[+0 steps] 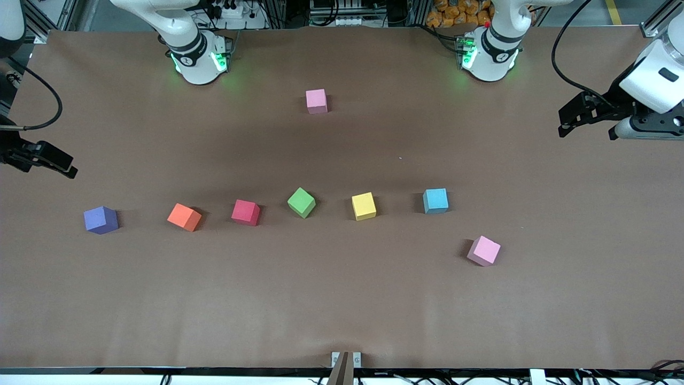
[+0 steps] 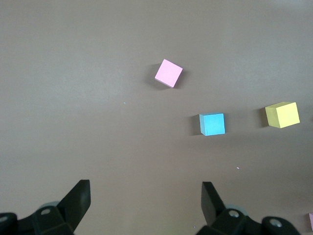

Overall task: Arrange blocks into number 1
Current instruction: 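Move the right gripper to pink while the left gripper reaches cyan, then grasp pink with the right gripper while the left gripper grasps cyan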

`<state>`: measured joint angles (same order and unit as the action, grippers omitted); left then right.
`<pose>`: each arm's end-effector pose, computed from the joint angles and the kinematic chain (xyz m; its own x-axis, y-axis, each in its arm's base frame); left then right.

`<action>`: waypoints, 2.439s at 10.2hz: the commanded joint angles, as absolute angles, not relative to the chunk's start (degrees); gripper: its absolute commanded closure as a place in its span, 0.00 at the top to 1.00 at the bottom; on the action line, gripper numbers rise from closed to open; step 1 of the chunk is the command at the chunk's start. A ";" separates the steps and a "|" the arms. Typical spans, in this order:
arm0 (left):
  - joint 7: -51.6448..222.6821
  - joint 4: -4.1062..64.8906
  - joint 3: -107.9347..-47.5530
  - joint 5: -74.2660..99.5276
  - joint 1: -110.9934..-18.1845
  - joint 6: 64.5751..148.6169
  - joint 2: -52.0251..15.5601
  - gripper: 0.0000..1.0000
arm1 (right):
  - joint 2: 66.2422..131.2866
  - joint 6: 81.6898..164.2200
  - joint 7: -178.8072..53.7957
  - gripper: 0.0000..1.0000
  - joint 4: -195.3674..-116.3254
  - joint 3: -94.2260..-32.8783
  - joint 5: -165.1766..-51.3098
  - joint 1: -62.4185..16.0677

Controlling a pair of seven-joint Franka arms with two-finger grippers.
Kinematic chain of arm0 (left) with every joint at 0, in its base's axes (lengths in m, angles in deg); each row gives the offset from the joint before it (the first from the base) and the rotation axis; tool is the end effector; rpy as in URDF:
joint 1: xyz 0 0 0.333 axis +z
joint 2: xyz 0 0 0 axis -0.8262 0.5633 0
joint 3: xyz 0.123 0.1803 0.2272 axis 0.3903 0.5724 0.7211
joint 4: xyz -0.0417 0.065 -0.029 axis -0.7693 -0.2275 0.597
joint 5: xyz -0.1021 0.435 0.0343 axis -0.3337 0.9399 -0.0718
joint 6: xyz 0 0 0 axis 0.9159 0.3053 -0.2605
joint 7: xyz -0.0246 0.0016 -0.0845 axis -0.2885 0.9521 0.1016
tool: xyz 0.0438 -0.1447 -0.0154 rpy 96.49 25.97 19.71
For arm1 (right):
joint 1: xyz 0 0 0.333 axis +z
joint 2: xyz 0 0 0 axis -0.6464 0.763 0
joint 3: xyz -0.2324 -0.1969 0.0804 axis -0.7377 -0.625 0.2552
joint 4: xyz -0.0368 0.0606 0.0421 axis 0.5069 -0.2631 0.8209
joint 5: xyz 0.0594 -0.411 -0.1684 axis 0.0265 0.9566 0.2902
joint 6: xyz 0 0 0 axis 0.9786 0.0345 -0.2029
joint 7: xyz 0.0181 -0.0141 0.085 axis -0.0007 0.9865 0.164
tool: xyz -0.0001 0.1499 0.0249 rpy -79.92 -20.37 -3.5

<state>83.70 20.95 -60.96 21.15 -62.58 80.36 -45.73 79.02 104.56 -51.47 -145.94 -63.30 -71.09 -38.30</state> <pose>0.5976 -0.0889 0.5987 0.9971 -0.0641 0.0419 -0.0646 -0.9979 0.0109 0.6452 -0.0354 0.5591 0.9843 -0.1591 0.0759 -0.1597 -0.9872 0.0019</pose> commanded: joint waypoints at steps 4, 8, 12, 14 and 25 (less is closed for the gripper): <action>83.20 19.54 -61.00 21.36 -62.57 79.17 -44.56 1.00 | 79.17 104.89 -52.29 1.00 -147.78 -62.41 -70.61 -39.31; 83.46 19.36 -61.00 22.06 -62.74 80.04 -40.01 1.00 | 79.69 110.85 -52.11 1.00 -155.77 -62.41 -70.87 -37.38; 83.72 16.29 -61.09 27.04 -67.47 85.31 -27.89 1.00 | 79.61 114.98 -51.32 1.00 -163.32 -62.50 -70.96 -31.50; 86.69 16.89 -61.61 26.03 -69.68 88.38 -24.53 1.00 | 79.08 118.59 -51.23 1.00 -170.17 -62.50 -71.22 -27.55; 102.17 31.58 -63.11 21.45 -74.70 111.15 -18.02 1.00 | 79.87 121.85 -51.15 1.00 -187.24 -62.50 -82.47 -9.10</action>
